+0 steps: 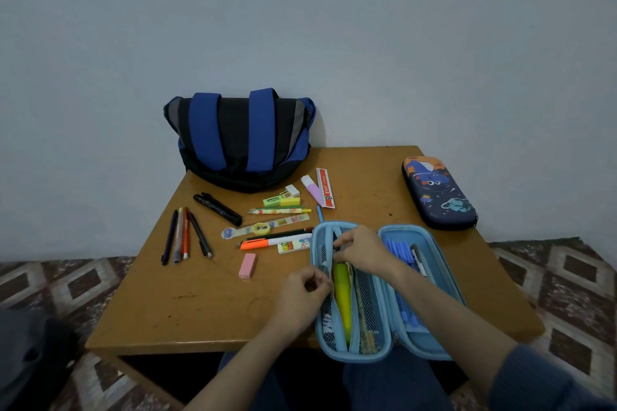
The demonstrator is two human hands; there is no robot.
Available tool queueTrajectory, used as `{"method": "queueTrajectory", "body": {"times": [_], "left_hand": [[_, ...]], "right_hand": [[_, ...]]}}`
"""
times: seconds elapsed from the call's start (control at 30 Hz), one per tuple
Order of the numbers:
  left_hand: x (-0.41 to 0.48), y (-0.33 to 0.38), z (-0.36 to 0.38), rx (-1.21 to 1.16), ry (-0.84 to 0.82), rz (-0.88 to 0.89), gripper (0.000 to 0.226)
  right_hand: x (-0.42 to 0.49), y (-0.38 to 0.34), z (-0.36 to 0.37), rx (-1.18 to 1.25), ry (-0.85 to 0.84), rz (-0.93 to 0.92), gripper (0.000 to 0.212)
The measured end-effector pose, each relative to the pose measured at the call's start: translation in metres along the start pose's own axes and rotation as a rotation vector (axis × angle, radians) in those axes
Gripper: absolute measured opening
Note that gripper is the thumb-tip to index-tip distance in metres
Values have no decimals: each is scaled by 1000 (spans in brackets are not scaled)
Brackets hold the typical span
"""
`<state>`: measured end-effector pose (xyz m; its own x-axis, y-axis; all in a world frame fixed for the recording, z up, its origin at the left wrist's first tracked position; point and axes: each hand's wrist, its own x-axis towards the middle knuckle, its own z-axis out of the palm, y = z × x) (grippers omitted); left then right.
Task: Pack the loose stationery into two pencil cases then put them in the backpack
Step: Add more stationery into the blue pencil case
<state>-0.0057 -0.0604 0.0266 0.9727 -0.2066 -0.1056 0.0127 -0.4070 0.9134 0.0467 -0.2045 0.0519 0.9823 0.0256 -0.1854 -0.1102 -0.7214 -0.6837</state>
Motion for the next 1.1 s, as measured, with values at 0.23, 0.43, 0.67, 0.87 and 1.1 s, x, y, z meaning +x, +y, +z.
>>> {"method": "queueTrajectory", "body": {"times": [0.23, 0.43, 0.67, 0.87, 1.1], "left_hand": [[3, -7, -8, 55, 78, -54, 14], [4, -9, -4, 8, -16, -171, 68], [13, -10, 9, -6, -11, -125, 65], [16, -9, -5, 133, 13, -139, 54], [22, -52, -83, 592, 408, -36, 55]], "right_hand": [[-3, 0, -9, -214, -106, -40, 35], [-4, 5, -9, -294, -31, 83, 42], [-5, 5, -2, -262, 110, 16, 31], [2, 9, -13, -242, 29, 47, 41], [23, -8, -7, -164, 220, -42, 23]]}}
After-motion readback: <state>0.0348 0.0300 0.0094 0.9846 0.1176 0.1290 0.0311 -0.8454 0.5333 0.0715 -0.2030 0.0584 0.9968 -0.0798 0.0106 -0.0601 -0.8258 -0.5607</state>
